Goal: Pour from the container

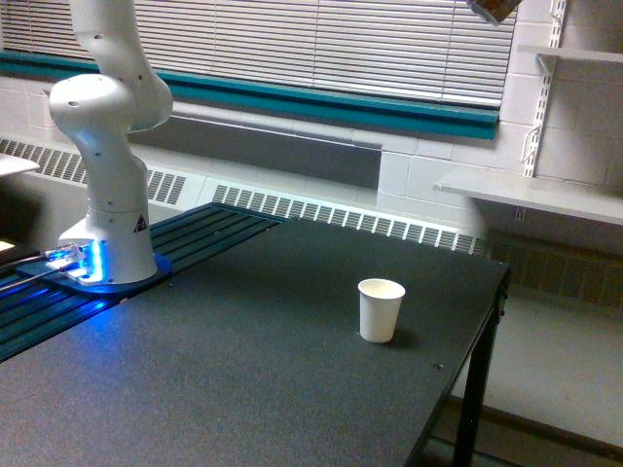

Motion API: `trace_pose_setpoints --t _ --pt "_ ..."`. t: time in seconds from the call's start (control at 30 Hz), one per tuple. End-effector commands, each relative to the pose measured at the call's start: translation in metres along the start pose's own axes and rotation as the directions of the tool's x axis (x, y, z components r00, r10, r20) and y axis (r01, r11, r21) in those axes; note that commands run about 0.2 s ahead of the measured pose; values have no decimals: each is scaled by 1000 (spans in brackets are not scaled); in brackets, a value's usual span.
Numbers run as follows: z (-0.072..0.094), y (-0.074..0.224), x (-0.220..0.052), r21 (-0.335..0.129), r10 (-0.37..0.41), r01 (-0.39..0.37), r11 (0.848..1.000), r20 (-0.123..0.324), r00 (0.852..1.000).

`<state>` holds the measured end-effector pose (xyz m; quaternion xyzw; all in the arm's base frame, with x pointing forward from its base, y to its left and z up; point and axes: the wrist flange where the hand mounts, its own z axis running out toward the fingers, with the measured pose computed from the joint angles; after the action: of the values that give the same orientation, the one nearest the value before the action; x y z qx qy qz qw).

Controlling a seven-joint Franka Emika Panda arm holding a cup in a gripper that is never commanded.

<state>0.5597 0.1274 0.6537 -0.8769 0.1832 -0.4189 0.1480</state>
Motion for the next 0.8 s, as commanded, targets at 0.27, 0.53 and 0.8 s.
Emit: trace_pose_setpoints --t 0.27,0.53,0.8 --pt "35 45 11 -147 -151 145 978 -28 988" --pt "33 84 32 -193 -96 79 978 -79 992" --pt "33 88 30 -198 -93 71 978 -107 990"
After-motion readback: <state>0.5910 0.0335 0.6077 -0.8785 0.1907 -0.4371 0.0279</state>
